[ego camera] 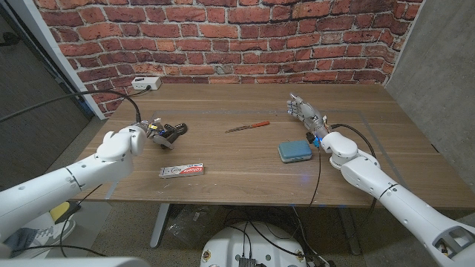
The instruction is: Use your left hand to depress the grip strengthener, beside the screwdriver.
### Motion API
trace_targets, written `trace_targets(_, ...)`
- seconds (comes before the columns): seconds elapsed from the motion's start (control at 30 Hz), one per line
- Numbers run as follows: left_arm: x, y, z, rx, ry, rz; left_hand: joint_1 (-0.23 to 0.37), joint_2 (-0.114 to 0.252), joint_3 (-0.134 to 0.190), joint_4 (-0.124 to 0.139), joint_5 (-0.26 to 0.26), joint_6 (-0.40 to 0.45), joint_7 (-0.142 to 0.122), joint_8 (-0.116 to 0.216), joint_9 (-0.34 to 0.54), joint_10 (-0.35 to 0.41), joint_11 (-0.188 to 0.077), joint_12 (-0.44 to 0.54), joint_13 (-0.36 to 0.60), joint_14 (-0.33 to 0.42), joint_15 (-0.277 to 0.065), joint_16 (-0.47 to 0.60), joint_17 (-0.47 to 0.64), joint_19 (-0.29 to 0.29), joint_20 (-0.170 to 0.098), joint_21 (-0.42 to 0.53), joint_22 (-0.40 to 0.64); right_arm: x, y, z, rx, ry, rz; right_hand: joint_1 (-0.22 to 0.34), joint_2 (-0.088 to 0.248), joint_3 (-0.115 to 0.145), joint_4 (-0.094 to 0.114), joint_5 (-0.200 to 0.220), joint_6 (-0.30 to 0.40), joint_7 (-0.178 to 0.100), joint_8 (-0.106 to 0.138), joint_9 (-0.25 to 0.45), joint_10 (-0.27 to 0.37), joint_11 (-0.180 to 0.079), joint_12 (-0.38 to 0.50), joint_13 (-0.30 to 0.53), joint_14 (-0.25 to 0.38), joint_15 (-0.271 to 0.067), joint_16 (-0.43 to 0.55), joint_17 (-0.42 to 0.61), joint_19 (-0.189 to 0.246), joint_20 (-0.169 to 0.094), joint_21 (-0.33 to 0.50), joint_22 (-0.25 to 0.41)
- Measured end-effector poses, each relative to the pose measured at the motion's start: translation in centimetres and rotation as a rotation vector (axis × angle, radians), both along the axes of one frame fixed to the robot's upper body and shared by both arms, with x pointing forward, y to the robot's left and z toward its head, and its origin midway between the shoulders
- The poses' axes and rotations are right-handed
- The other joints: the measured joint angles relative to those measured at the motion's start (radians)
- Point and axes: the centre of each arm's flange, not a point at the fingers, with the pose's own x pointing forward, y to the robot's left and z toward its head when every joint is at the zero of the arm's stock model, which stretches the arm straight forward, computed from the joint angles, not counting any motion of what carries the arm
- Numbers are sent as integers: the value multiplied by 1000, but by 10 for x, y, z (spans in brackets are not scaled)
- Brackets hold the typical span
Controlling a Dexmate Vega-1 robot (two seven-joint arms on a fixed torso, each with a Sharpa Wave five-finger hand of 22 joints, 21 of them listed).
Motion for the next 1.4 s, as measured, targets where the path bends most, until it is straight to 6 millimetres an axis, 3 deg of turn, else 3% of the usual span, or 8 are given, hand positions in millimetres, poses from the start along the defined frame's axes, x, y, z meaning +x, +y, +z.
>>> trace_targets(0.63, 12, -1, -16, -75, 14, -45, 34, 34, 12, -6, -12, 33, -5, 0, 0, 32, -6, 0, 0, 39, -3, 5, -5, 36, -1, 0, 0, -3, 5, 2, -20, 13, -5, 0, 0, 0, 0, 0, 0, 0, -7, 0, 0, 0, 0, 0, 3, -3, 0, 0, 7, 0, 0, 0)
trace_targets(0.9, 11, -4, -26, -102, 15, -59, 53, 39, 16, -2, -16, 59, 6, 4, 0, 54, -4, 1, -3, 63, -4, 5, -5, 64, -1, -2, -3, -3, 5, 4, -24, 12, -5, 0, 0, 0, 0, 0, -5, 5, -7, 0, 0, 0, 0, 0, 6, -2, 0, 0, 9, -2, 0, 0)
trace_targets(1.07, 12, -7, -30, -125, 13, -68, 89, 51, 22, 3, -23, 80, 13, 4, 0, 67, 10, 3, -3, 84, -5, 6, -8, 79, 0, -6, -1, -3, 6, 7, -26, 12, 1, 0, 0, 0, 0, 0, -5, 5, -7, 0, 0, 0, 0, 0, 14, -3, 0, 0, 22, 0, 0, 0)
trace_targets(1.4, 18, -15, -39, -181, 9, -95, 181, 60, 41, 23, -59, 150, 28, 12, 3, 109, 45, 13, -2, 131, 24, 15, -8, 113, 31, 4, -5, 1, 4, 7, -33, 23, 9, 4, 4, 0, 0, 0, -5, 5, -7, 0, 0, 0, 0, 0, 14, -3, 0, 0, 22, 0, 0, 0)
